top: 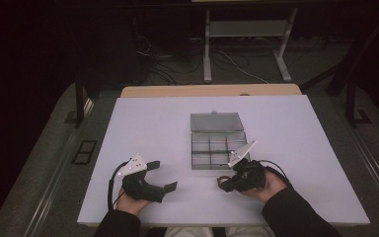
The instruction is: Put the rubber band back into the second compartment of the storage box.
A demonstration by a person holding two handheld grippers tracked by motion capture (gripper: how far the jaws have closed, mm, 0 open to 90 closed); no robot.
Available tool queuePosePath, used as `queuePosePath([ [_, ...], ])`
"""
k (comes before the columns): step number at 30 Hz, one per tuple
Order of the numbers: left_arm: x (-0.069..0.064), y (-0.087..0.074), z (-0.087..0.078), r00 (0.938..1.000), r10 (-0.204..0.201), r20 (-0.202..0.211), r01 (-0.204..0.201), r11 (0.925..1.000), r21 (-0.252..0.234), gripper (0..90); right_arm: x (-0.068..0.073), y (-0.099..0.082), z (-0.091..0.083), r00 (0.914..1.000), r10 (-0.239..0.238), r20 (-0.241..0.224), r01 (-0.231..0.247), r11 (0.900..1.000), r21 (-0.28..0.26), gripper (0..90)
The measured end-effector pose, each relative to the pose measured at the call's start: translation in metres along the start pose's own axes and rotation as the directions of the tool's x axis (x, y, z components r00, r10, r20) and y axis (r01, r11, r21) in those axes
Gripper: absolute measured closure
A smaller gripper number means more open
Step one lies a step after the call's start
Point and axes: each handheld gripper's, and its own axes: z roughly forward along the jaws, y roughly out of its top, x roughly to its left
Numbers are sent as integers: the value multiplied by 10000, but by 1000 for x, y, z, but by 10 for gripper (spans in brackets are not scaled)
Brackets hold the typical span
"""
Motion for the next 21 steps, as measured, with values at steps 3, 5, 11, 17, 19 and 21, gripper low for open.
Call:
queuePosePath([
  [3,0,0,0,10000,-6,-2,6,10000,-27,0,0,-1,-5,10000,74,-66,-75,9999,-122,841],
  [5,0,0,0,10000,-7,-3,7,10000,-27,0,0,-1,-10,9999,151,-68,-152,9997,-200,841],
  [11,0,0,0,10000,-1,-1,1,10000,-16,0,0,-1,-24,9996,257,-139,-263,9987,-428,841],
  [17,0,0,0,10000,18,-6,-18,10000,5,0,-2,-1,-36,9992,393,-58,-396,9973,-610,841],
  [19,0,0,0,10000,21,-1,-21,10000,5,0,-3,-1,-40,9991,409,-75,-414,9963,-750,841],
  [21,0,0,0,10000,21,-10,-21,10000,8,0,-4,-1,-45,9989,477,11,-475,9954,-831,841],
])
